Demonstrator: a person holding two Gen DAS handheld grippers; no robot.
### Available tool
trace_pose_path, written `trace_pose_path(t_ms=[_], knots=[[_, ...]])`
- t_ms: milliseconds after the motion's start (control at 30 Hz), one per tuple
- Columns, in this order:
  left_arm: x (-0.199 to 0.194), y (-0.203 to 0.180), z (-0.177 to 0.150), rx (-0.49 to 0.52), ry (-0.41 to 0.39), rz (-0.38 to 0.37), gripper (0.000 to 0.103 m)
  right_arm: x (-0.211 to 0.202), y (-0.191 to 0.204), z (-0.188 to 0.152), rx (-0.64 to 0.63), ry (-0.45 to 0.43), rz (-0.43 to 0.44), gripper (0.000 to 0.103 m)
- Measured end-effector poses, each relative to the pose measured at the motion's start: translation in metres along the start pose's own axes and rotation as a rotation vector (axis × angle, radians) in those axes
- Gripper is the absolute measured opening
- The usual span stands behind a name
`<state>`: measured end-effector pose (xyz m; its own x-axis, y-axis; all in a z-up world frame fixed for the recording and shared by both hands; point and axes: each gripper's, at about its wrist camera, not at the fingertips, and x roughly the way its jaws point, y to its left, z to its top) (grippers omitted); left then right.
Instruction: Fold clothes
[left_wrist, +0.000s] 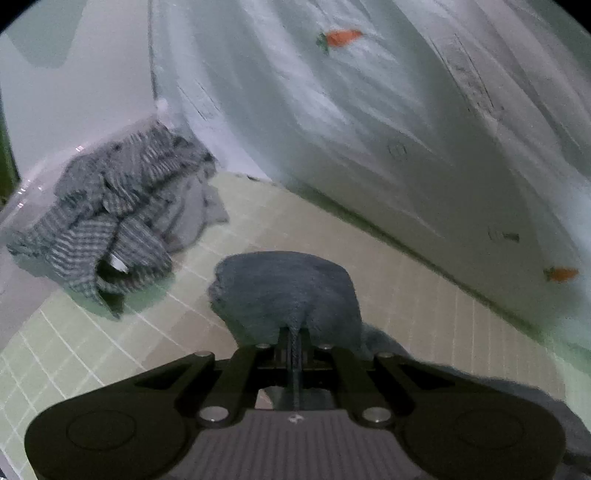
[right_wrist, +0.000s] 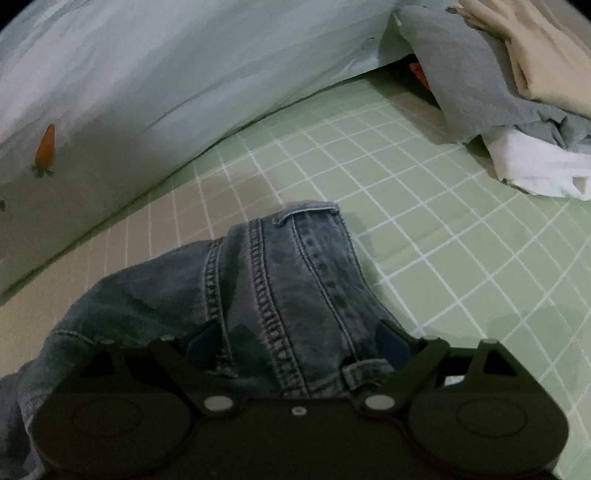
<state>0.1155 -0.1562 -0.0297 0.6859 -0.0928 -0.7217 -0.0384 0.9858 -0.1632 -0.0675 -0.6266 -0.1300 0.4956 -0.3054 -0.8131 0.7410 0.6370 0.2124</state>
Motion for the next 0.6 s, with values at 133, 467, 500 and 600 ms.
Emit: trace_pose_path(t_ms=[133, 467, 500, 600], knots=[[0.003, 0.008, -0.001, -0.018, 0.006, 0.024, 0.002, 0.001, 0.001, -0.003, -0.061, -0.015, 0.010, 0.053], [-0.009, 0.014, 0.057, 0.010, -0.170, 0.079, 0.002, -0.096, -0.012, 0.036, -0.108, -0.345, 0.034, 0.005], [-0.009, 0.014, 0.068, 0.015, -0.194, 0.084, 0.002, -0.107, -0.010, 0.044, -0.122, -0.390, 0.019, 0.005], [-0.008, 0.012, 0.098, 0.032, -0.267, 0.097, 0.002, -0.124, -0.009, 0.076, -0.135, -0.483, 0.011, 0.005]])
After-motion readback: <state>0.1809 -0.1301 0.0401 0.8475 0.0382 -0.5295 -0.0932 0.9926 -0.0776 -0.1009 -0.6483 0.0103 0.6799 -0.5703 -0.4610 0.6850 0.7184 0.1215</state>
